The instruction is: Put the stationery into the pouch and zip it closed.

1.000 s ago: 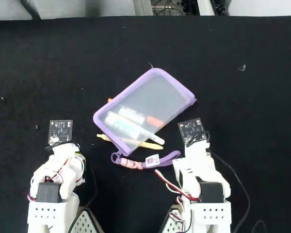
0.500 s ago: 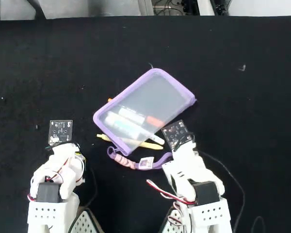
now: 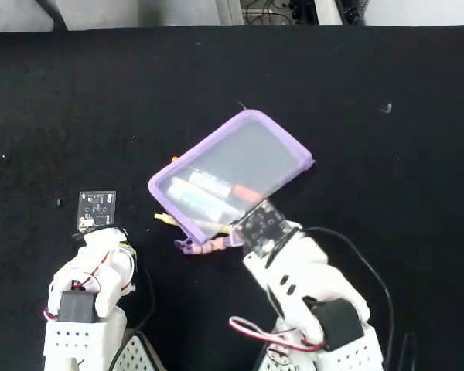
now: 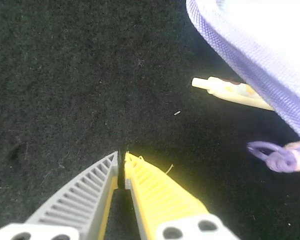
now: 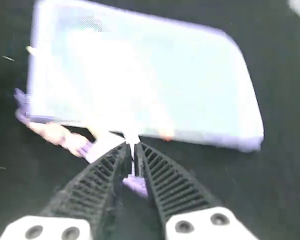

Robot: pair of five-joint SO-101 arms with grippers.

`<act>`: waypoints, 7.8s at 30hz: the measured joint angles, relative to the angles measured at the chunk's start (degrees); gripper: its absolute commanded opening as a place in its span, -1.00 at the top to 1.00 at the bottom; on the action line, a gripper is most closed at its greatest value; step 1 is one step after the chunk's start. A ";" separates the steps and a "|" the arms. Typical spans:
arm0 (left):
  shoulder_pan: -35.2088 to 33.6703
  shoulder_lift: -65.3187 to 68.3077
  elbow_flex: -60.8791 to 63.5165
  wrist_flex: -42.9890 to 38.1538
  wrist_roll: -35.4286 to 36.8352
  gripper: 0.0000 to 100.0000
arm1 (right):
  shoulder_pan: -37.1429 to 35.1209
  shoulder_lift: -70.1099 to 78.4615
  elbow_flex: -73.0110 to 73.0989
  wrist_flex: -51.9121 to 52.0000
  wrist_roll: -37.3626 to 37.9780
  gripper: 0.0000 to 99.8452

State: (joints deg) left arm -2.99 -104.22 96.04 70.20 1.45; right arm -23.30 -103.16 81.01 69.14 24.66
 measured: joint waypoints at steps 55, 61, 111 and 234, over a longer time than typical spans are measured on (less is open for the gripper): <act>0.00 0.00 0.00 0.00 0.00 0.94 | -20.04 88.79 -23.30 -31.47 12.22 0.68; 0.09 0.00 0.00 -0.09 0.00 0.94 | -19.96 90.64 -26.55 -31.74 12.31 0.97; 0.09 0.00 0.09 -0.09 0.00 0.94 | -13.98 55.91 -45.89 -12.75 5.01 0.94; 0.09 0.00 0.09 -0.09 0.00 0.94 | -8.79 114.20 -108.13 -34.81 2.64 0.98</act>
State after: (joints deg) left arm -2.90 -104.22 96.13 70.11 1.45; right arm -32.09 11.03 -27.12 34.33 27.30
